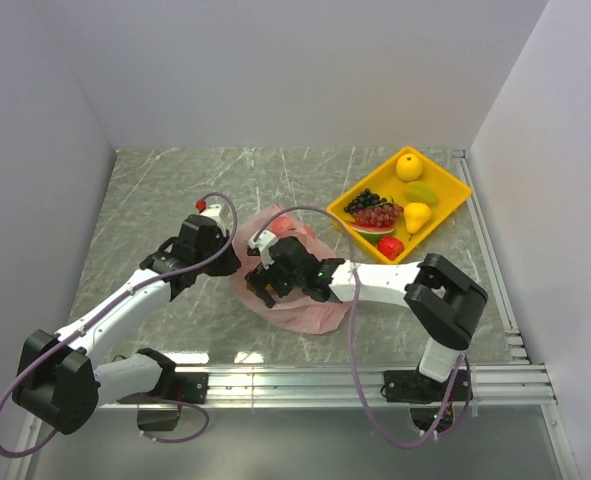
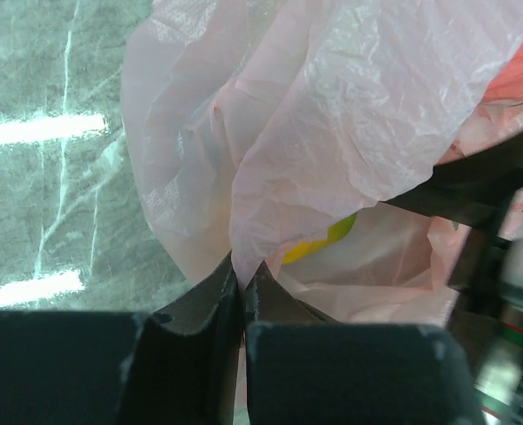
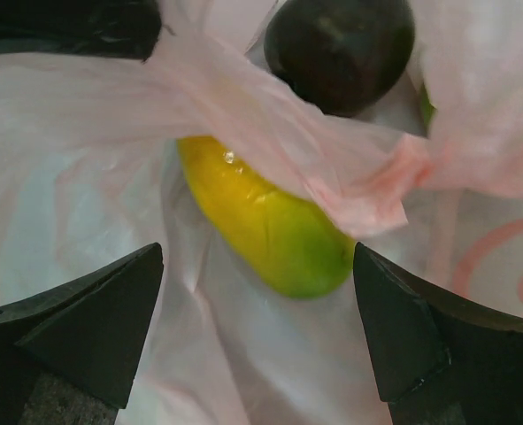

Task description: Untie the knot of the plastic bag and take out the fruit

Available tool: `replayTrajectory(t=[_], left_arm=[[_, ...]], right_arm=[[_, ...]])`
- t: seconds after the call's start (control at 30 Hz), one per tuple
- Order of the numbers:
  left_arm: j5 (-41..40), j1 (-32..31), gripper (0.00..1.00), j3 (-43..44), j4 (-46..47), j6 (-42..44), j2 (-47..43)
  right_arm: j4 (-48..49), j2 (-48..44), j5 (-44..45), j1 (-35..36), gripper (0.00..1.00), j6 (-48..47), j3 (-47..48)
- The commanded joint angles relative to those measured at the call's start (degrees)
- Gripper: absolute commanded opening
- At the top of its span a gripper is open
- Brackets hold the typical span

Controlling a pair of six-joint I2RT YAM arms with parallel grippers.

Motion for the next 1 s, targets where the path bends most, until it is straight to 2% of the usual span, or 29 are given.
replayTrajectory(t=[0.0, 0.43, 0.53, 0.57, 0.67, 0.8, 0.97], left_arm=[[0.97, 0.13, 0.09, 0.15, 1.86, -0.26, 0.0], [1.58, 0.22, 0.1, 0.24, 1.69, -0.26, 0.53], [1.15, 0.13, 0.1, 0.5, 1.33, -0.26, 0.88], [0.8, 0.22, 0.1, 0.5, 1.16, -0.34, 0.97], [-0.35, 0.22, 0.1, 0.5, 0.63, -0.43, 0.88], [-1.75, 0.83, 0.1, 1.03, -0.07, -0.78, 0.79], [-2.2, 3.47, 0.09, 0.94, -0.34, -1.75, 0.36]], right_arm=[[4.66, 2.74, 0.45, 0.13, 0.94, 1.12, 3.73], [9.59, 6.97, 5.72, 0.22, 0.86, 4.02, 3.21], [9.93, 7.23, 5.81, 0.22, 0.63, 4.02, 3.56], [9.76, 6.88, 5.63, 0.22, 0.42, 3.93, 3.3], [8.1, 4.61, 5.02, 0.22, 0.21, 3.58, 2.51], [5.11, -0.4, 4.84, 0.22, 0.09, 3.05, -1.62], [2.47, -8.31, 2.82, 0.31, 0.01, 2.97, -6.54]])
